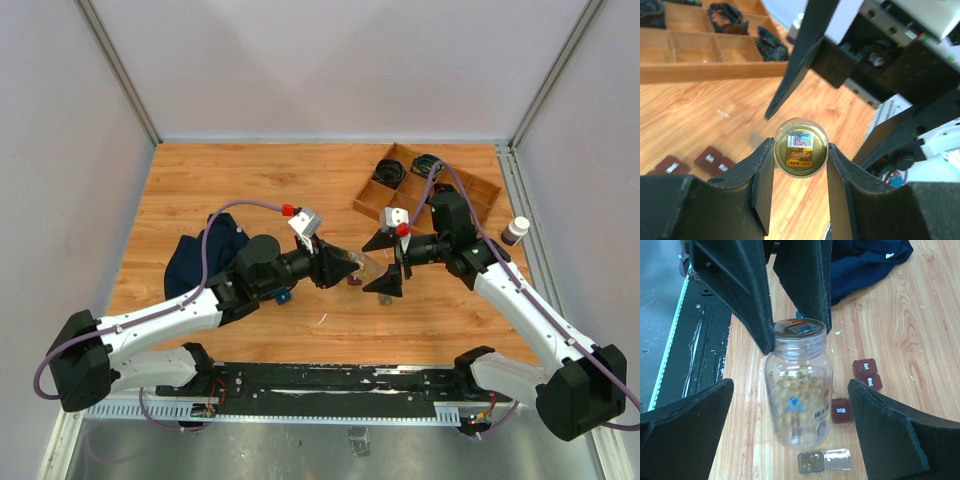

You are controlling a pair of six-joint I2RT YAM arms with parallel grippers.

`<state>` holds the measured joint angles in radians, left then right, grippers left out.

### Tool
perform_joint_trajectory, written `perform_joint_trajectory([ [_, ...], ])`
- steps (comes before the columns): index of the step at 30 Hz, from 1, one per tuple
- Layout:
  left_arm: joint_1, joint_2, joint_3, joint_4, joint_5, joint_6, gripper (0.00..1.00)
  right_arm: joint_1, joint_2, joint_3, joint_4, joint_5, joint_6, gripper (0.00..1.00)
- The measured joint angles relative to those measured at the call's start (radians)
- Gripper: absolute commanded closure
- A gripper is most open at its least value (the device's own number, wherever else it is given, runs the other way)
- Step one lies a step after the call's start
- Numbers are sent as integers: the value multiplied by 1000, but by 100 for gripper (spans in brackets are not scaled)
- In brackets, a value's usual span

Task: Sort the pills into containers

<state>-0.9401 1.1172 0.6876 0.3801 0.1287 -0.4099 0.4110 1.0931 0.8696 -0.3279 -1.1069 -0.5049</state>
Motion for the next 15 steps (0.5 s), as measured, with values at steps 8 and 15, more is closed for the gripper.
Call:
perform_joint_trajectory([
  [8, 57, -68, -93, -172, -199, 58, 100, -13, 1, 1, -23, 2, -21, 2],
  [15, 259, -18, -87, -293, -312, 108, 100, -19, 16, 1, -31, 11, -24, 1],
])
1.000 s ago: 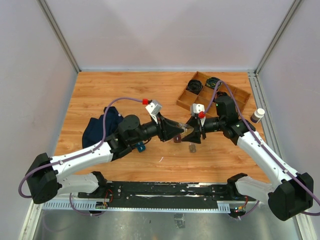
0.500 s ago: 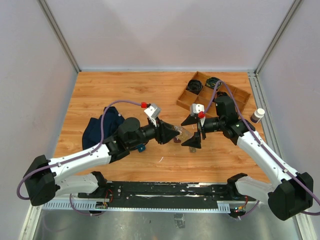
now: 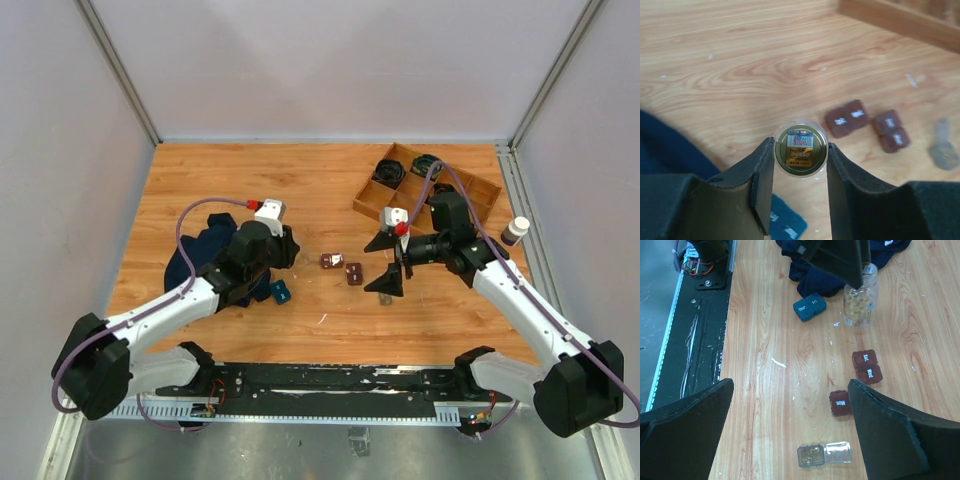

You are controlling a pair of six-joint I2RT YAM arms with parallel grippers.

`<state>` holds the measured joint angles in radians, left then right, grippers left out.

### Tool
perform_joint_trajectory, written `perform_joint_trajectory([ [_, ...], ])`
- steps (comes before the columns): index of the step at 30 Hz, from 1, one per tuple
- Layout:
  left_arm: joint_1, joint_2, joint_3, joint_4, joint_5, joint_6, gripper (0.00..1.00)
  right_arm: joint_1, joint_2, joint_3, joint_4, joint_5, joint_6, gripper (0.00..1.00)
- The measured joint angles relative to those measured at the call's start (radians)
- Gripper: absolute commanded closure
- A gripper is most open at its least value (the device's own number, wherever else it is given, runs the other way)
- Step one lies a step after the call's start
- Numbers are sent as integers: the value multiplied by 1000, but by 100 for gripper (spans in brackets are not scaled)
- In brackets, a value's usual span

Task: Sort the pills into containers

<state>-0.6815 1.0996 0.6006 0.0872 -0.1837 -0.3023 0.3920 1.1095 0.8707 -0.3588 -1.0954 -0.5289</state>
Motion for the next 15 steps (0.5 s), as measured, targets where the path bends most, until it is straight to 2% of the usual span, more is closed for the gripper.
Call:
perform_joint_trajectory([
  [5, 82, 144, 73, -37, -38, 32, 100, -1, 7, 0, -5, 8, 0, 1],
  [13, 175, 403, 305, -52, -88, 86, 99, -13, 8, 0, -5, 26, 1, 2],
  [15, 196, 468, 373, -58, -100, 101, 96, -17, 8, 0, -5, 27, 2, 1],
])
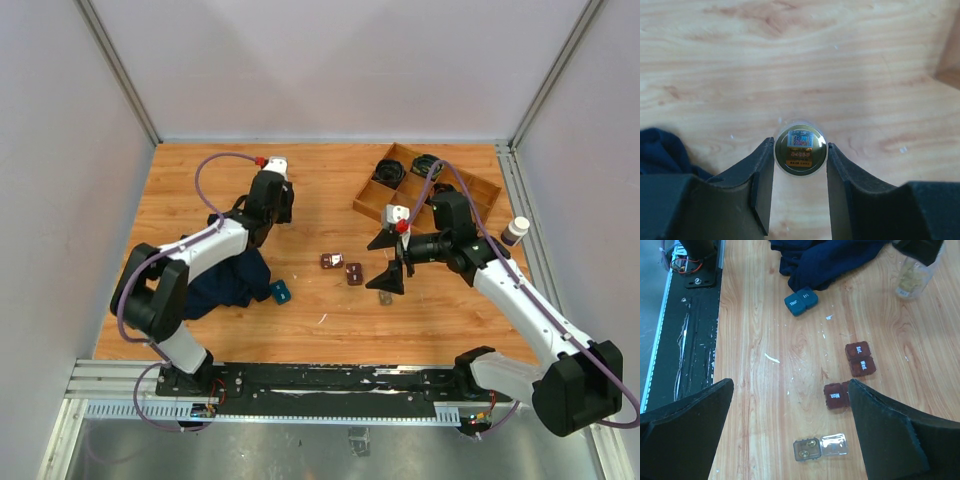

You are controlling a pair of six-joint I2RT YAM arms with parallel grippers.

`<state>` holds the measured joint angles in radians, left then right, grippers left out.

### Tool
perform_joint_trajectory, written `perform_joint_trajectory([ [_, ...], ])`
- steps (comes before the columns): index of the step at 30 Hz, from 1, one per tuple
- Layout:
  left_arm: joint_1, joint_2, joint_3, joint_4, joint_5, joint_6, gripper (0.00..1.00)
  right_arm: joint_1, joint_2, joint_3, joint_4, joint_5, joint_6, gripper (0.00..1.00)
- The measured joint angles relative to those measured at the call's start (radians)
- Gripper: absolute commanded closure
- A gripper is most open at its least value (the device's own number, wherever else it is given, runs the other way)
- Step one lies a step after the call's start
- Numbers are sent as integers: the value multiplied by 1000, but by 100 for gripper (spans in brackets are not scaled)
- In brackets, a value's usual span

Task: Sort the pills into containers

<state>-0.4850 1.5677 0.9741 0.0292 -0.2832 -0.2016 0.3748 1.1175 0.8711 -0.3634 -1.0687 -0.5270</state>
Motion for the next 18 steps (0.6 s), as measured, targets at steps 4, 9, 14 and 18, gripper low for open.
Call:
perform_joint_trajectory([
  [4, 37, 131, 140, -39, -26, 26, 60, -9, 0, 0, 0, 5, 5, 1],
  [9, 58, 220, 221, -82, -43, 45, 27, -16, -1, 0, 14, 21, 22, 2],
  [14, 58, 199, 222, -112, -34, 39, 19, -31, -1, 0, 35, 33, 46, 2],
  [18, 58, 64, 182, -118, 61, 25, 19, -61, -6, -3, 85, 74, 105, 2],
])
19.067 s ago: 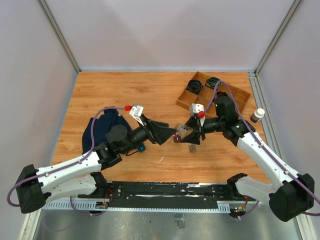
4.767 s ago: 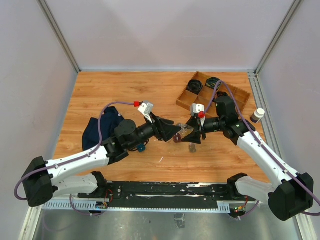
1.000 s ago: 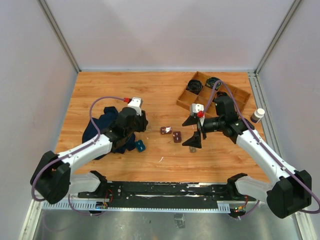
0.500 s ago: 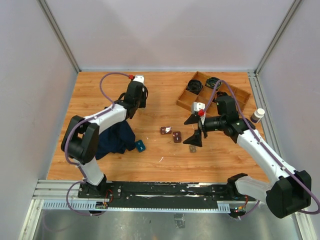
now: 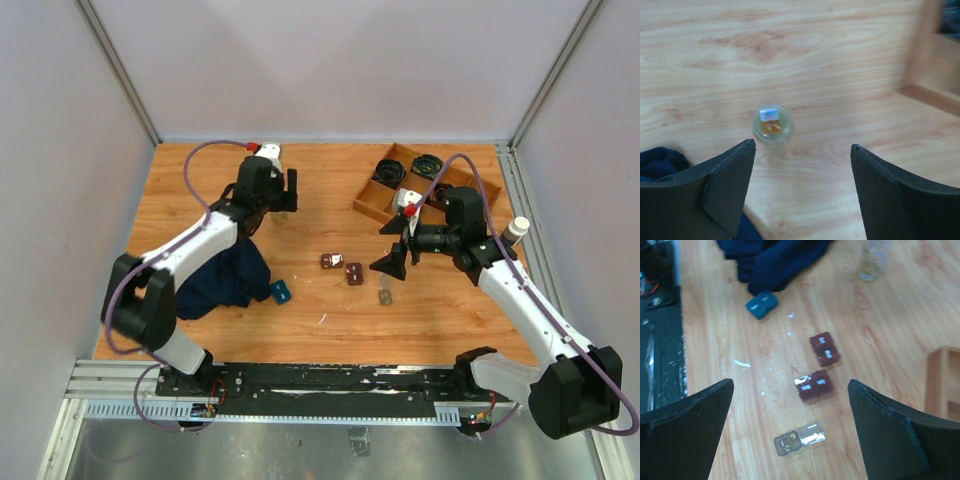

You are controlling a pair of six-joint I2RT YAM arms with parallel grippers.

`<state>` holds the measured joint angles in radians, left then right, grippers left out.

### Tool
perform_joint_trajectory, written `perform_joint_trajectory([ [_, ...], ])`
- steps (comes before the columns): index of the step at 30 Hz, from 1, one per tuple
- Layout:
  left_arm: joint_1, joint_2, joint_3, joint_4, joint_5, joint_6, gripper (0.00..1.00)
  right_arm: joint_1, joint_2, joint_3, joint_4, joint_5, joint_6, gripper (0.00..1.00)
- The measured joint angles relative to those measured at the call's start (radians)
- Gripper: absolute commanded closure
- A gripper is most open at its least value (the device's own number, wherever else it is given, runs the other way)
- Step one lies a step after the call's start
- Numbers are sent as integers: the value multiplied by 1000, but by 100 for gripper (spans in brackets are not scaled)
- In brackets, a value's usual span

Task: Sort the pills into containers

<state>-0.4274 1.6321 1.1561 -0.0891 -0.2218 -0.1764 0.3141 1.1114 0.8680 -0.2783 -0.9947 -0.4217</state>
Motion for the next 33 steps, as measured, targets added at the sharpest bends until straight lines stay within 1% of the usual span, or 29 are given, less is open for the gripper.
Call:
perform_joint_trajectory([
  [2, -2, -121, -72, 43, 77, -9, 20, -25, -11, -14, 52, 31, 59, 1],
  [5, -26, -326, -230, 147, 203, -19, 20, -77, -9, -31, 98, 47, 132, 1],
  [6, -48, -398, -303, 209, 253, -19, 21, -93, -2, -30, 102, 43, 141, 1],
  [9, -143, -534, -479, 351, 372, -6, 21, -163, 66, -2, 56, -31, 126, 0],
  [11, -222, -585, -591, 430, 423, 26, 21, -204, 130, 45, -22, -77, 75, 2],
  [13, -330, -618, -698, 499, 451, 90, 21, -226, 188, 98, -114, -99, 2, 4],
  [16, -455, -630, -802, 593, 470, 175, 22, -237, 245, 144, -214, -101, -102, 8],
  [17, -490, -629, -833, 634, 470, 200, 23, -237, 259, 145, -236, -98, -127, 11],
  [19, -542, -615, -882, 716, 463, 236, 24, -237, 295, 151, -283, -87, -166, 18],
  [21, -585, -581, -903, 778, 443, 265, 24, -237, 352, 167, -328, -74, -207, 21],
  [25, -667, -454, -904, 876, 394, 332, 24, -237, 488, 233, -443, -52, -297, 19],
  [27, -691, -389, -904, 906, 380, 358, 24, -237, 536, 253, -488, -47, -351, 19],
  [30, -701, -306, -904, 965, 373, 378, 24, -237, 563, 254, -537, -34, -417, 18],
  [33, -702, -256, -904, 1018, 372, 381, 24, -237, 574, 254, -559, -24, -453, 18],
])
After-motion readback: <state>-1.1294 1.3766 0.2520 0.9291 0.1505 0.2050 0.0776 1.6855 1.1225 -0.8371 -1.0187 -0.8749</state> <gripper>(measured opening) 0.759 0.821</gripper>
